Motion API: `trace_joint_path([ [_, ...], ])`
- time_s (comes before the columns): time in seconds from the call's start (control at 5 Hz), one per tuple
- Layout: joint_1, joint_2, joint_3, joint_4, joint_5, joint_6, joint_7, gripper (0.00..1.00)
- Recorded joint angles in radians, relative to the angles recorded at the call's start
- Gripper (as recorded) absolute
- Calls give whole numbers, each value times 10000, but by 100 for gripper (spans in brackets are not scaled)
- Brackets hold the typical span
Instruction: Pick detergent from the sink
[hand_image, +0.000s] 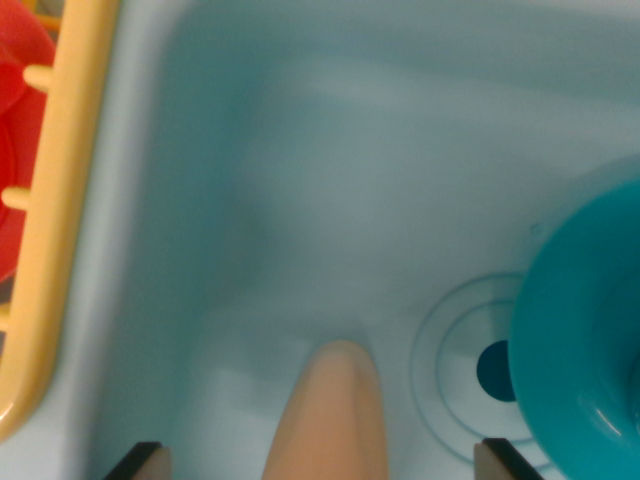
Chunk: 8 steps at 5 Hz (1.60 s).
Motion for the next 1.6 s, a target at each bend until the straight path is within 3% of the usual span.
trace_joint_path([
  [0.6, 0, 0, 0, -3, 0, -3, -1, 0],
  [0.8, 0, 0, 0, -3, 0, -3, -1, 100],
  [1.6, 0, -15, 0, 33, -3, 48, 3, 100],
])
